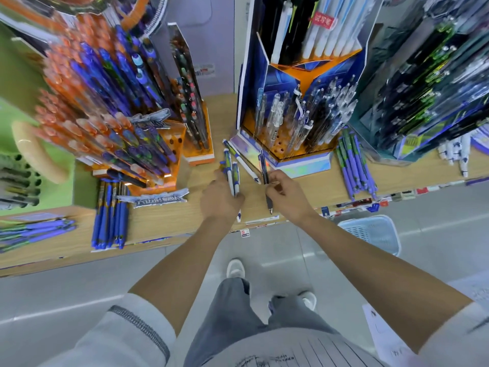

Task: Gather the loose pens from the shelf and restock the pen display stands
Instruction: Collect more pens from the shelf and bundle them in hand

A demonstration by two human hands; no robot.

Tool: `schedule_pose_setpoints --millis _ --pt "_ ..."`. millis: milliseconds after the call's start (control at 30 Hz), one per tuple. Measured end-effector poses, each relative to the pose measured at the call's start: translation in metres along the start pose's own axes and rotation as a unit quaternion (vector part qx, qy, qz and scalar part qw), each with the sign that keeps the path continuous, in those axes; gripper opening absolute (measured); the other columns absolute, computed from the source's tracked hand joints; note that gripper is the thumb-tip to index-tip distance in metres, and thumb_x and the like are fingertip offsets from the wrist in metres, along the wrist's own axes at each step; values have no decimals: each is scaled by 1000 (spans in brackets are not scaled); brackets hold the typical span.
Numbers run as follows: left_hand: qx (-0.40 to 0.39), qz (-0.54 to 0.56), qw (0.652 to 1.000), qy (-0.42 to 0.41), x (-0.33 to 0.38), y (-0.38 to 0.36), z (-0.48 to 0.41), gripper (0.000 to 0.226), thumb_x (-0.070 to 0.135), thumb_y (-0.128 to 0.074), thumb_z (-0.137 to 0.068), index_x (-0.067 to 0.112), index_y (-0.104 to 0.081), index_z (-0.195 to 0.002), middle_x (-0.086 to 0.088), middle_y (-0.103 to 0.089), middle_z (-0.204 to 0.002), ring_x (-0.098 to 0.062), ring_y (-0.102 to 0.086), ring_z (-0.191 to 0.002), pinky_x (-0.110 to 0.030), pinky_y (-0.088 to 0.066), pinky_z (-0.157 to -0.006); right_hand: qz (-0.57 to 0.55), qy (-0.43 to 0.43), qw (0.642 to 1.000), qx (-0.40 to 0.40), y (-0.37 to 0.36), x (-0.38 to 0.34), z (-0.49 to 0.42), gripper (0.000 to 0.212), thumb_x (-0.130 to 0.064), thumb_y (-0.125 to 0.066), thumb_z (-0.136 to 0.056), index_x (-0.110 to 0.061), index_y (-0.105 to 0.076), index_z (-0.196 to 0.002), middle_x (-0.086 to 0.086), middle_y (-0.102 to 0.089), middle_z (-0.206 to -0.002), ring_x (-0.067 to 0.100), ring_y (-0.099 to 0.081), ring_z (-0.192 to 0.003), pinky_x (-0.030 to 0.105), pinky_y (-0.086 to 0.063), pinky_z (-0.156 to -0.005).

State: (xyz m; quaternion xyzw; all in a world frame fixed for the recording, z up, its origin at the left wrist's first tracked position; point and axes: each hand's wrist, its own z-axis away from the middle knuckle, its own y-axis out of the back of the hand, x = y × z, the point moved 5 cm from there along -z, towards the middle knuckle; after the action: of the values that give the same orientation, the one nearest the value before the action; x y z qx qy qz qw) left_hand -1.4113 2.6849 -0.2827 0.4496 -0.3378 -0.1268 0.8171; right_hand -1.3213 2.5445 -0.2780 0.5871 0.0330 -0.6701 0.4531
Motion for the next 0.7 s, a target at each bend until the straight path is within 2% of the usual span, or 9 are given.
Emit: schedule_pose_setpoints --millis 100,233,333,467,533,567,633,700 --pt "-5 -16 1000 9 -2 2 0 49 37 -70 -80 8 -47 -113 -13 -65 -105 -35 -63 -96 -34 -44 -68 -3 6 1000 -26 -8 -4 -3 11 -5 -52 -95 -10 -53 -104 1 -54 -85 17 -50 -75 17 -39 -68" --pt "-2 -35 999 12 -1 5 -1 44 37 -69 -83 6 -50 -108 -13 -66 -104 -33 -63 -96 -34 -43 -67 36 18 998 -56 -17 -2 -6 7 -11 -57 -93 -12 -54 -100 6 -61 -96 17 -55 -77 27 -43 -73" --pt "-2 -46 999 17 -2 7 -1 42 36 -68 -84 5 -51 -105 -13 -66 -102 -33 -64 -95 -32 -40 -65 30 20 998 -50 -12 1 -4 8 -10 -61 -90 -13 -53 -92 7 -63 -88 14 -53 -68 29 -44 -69" --pt "1 -55 998 19 -3 7 2 38 41 -65 -85 7 -55 -97 -12 -67 -96 -31 -64 -90 -31 -39 -63 -8 20 999 -31 -5 0 -4 12 -9 -59 -92 -19 -53 -88 3 -56 -82 5 -48 -63 16 -39 -63" --pt "-3 -86 996 10 -2 7 4 36 46 -62 -86 12 -54 -87 -10 -67 -91 -29 -64 -87 -30 -38 -62 -24 33 999 -23 -7 -7 -10 15 -8 -58 -93 -22 -54 -90 3 -58 -91 2 -50 -68 9 -39 -66" --pt "-7 -95 995 7 -2 8 5 35 48 -61 -86 13 -53 -83 -10 -66 -89 -29 -63 -85 -30 -38 -61 -18 39 999 -30 -11 -8 -13 11 -8 -59 -93 -19 -57 -95 3 -61 -99 2 -52 -73 9 -41 -70" --pt "-12 -95 995 6 -2 9 4 37 49 -60 -86 14 -50 -78 -8 -62 -82 -29 -63 -84 -29 -37 -61 21 57 997 -52 -19 -13 -18 13 -11 -61 -92 -8 -63 -104 0 -64 -116 4 -57 -80 17 -47 -80" --pt "-9 -91 996 11 -2 13 4 42 52 -61 -84 12 -50 -78 -6 -54 -77 -29 -61 -81 -30 -36 -61 50 78 993 -69 -27 -14 -19 15 -12 -63 -91 -5 -67 -103 -5 -63 -128 0 -58 -76 26 -50 -80"
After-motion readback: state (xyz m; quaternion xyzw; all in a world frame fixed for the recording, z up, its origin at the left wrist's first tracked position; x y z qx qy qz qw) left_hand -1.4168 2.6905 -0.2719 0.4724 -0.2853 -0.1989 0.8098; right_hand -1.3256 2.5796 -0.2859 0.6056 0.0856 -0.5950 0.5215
